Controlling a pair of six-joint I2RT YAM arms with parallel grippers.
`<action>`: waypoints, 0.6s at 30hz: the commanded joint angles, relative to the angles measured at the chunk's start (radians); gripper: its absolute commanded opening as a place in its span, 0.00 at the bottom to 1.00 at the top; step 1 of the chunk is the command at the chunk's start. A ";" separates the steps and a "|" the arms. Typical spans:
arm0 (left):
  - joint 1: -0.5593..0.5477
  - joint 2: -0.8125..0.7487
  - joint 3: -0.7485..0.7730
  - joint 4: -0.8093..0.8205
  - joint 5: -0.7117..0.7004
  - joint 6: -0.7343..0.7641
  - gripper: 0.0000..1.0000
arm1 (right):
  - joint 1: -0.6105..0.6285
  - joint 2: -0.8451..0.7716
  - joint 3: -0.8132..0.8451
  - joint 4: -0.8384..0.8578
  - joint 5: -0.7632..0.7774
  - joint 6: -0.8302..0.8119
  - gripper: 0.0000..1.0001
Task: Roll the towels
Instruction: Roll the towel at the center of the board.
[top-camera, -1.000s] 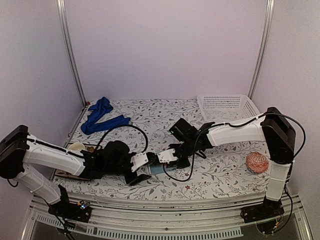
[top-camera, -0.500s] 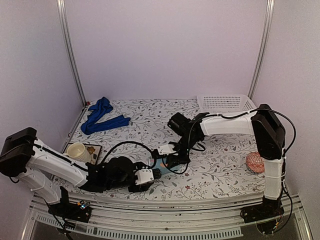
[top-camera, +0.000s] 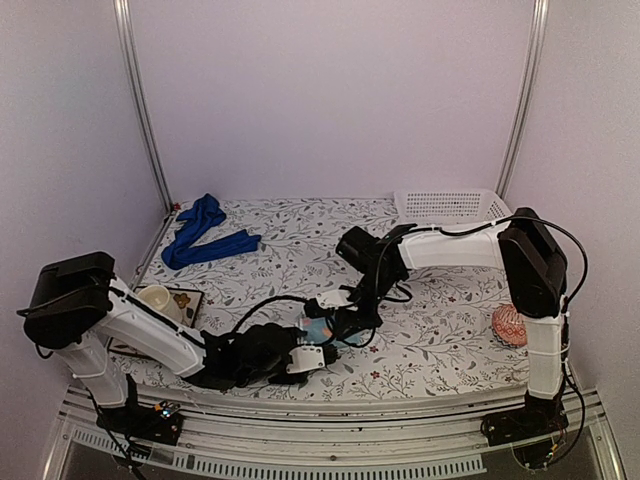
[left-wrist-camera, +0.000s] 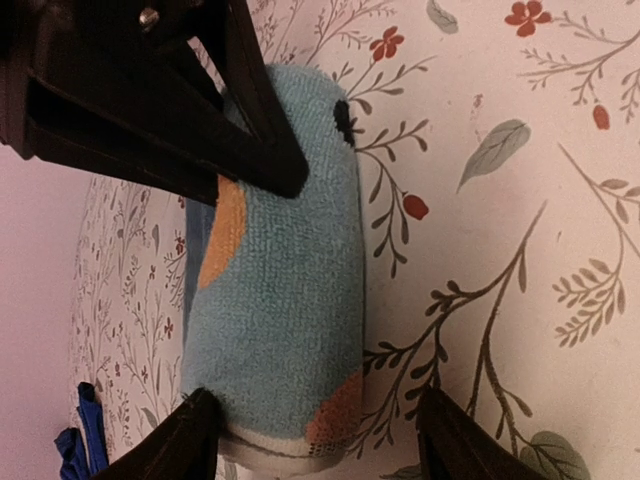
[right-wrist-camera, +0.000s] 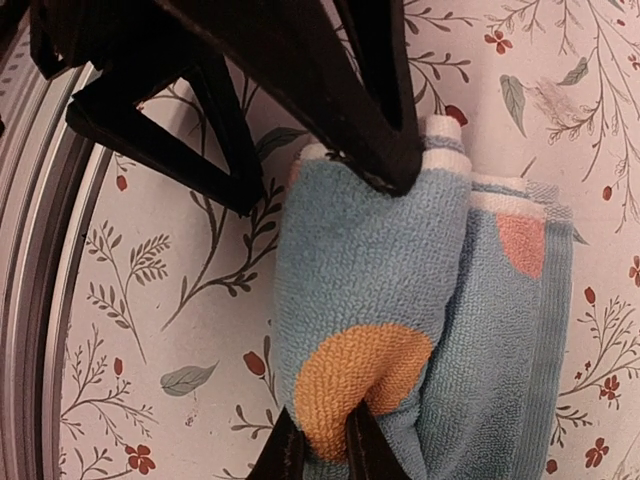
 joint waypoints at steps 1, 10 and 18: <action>-0.044 0.026 0.010 0.074 -0.088 0.052 0.69 | -0.005 0.036 0.021 -0.069 -0.030 0.002 0.13; -0.074 0.074 0.008 0.127 -0.122 0.109 0.70 | -0.012 0.064 0.054 -0.094 -0.045 0.004 0.13; -0.048 0.129 0.049 0.079 -0.149 0.090 0.69 | -0.015 0.070 0.065 -0.116 -0.052 -0.010 0.13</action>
